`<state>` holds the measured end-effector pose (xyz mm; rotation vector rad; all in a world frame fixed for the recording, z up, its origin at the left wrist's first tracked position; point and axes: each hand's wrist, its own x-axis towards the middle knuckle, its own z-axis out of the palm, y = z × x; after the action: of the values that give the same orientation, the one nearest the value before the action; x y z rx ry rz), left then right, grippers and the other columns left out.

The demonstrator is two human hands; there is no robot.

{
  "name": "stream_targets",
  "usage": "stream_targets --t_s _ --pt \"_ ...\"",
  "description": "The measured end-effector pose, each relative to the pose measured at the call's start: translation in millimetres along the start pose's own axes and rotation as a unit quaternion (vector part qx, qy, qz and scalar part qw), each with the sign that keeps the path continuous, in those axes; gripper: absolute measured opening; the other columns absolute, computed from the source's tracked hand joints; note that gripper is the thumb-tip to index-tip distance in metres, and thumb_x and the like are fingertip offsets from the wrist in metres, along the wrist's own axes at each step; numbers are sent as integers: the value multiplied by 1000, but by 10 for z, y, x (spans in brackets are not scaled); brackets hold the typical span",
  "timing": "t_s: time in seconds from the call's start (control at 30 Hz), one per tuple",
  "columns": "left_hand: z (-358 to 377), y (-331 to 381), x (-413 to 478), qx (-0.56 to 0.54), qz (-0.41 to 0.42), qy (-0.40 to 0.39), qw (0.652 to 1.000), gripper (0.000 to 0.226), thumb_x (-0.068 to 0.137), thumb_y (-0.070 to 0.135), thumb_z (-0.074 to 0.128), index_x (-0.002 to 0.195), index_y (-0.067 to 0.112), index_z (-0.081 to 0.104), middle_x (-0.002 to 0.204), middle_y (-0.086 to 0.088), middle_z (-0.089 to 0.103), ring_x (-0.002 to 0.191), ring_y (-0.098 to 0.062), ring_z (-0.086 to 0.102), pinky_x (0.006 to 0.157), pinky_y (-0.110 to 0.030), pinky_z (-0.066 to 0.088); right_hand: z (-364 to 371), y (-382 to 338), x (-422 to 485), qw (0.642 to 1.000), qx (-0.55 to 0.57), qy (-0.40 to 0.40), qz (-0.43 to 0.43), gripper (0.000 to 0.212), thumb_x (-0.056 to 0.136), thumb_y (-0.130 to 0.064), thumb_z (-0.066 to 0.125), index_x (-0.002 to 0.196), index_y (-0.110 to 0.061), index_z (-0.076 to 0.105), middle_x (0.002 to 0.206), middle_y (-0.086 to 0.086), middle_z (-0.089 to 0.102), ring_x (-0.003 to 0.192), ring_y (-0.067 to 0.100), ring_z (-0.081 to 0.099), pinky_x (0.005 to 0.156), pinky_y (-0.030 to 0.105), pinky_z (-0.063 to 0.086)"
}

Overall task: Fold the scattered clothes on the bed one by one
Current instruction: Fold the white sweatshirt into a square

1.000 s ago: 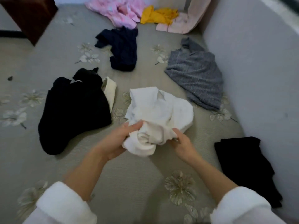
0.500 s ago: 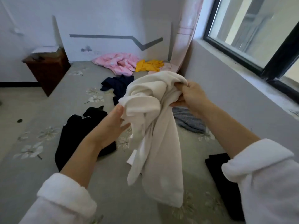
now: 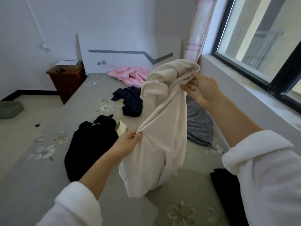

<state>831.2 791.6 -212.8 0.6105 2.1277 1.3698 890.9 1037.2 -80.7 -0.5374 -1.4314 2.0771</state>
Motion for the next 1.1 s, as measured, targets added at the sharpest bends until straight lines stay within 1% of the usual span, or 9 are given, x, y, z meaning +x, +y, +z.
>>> stream_targets --t_s 0.17,0.27,0.43,0.5,0.6,0.7,0.83,0.97,1.1 --pt "29 532 205 -34 -1 17 999 31 97 30 52 104 5 67 99 -11 70 90 -25 66 83 -36 51 -290 179 -177 974 -209 -78 30 18 94 -5 54 112 -5 51 86 7 66 74 21 60 70 32 50" --pt "139 733 398 -33 -27 28 999 27 95 24 50 87 0 59 85 -15 56 76 -23 54 67 -31 42 -415 492 -483 892 -381 -207 129 15 90 -14 63 101 -3 63 82 4 71 79 21 67 72 34 55" --pt "271 789 644 -128 -127 73 981 16 95 18 51 105 5 55 82 -8 56 70 -18 52 59 -27 44 -423 1000 -1011 752 -509 -344 237 88 69 -55 77 140 -20 37 131 -6 51 111 12 56 87 28 52" --pt "320 797 695 -167 -140 67 974 12 95 16 50 99 5 54 73 -6 53 62 -17 49 56 -27 43 -358 1265 -1125 776 -531 -295 171 84 71 -51 77 137 -25 33 129 -7 47 111 13 51 84 25 44" --pt "322 810 708 -199 -138 54 969 12 95 13 47 85 8 53 64 -3 50 47 -13 46 46 -24 44 -320 1432 -988 880 -451 -144 39 6 88 -13 61 92 -16 58 89 0 60 78 14 54 65 31 46" --pt "193 781 649 -217 -92 24 971 20 94 18 52 98 2 64 82 -6 63 62 -13 61 61 -24 49 -329 1055 -664 942 -334 -43 19 26 94 -13 51 68 -11 55 66 6 48 61 14 40 53 27 30" --pt "174 692 323 -148 -41 -24 988 37 93 45 53 121 21 57 119 1 61 111 -15 56 91 -33 45 -228 539 -336 940 -335 -61 -22 26 94 -24 53 70 -12 51 65 8 42 60 17 38 56 27 30" --pt "354 477 -8 -9 48 -127 991 68 79 57 66 137 35 39 129 19 51 115 1 51 94 -27 45 3 351 -192 934 -339 -81 -75 48 93 -22 57 53 -18 31 46 -7 28 43 7 26 42 19 22" --pt "415 363 13 60 40 -44 996 35 94 37 56 124 20 56 112 4 67 104 -12 64 93 -33 52 192 162 -96 906 -385 -113 -136 50 92 -22 59 52 -20 29 54 -3 27 44 5 25 44 20 22"
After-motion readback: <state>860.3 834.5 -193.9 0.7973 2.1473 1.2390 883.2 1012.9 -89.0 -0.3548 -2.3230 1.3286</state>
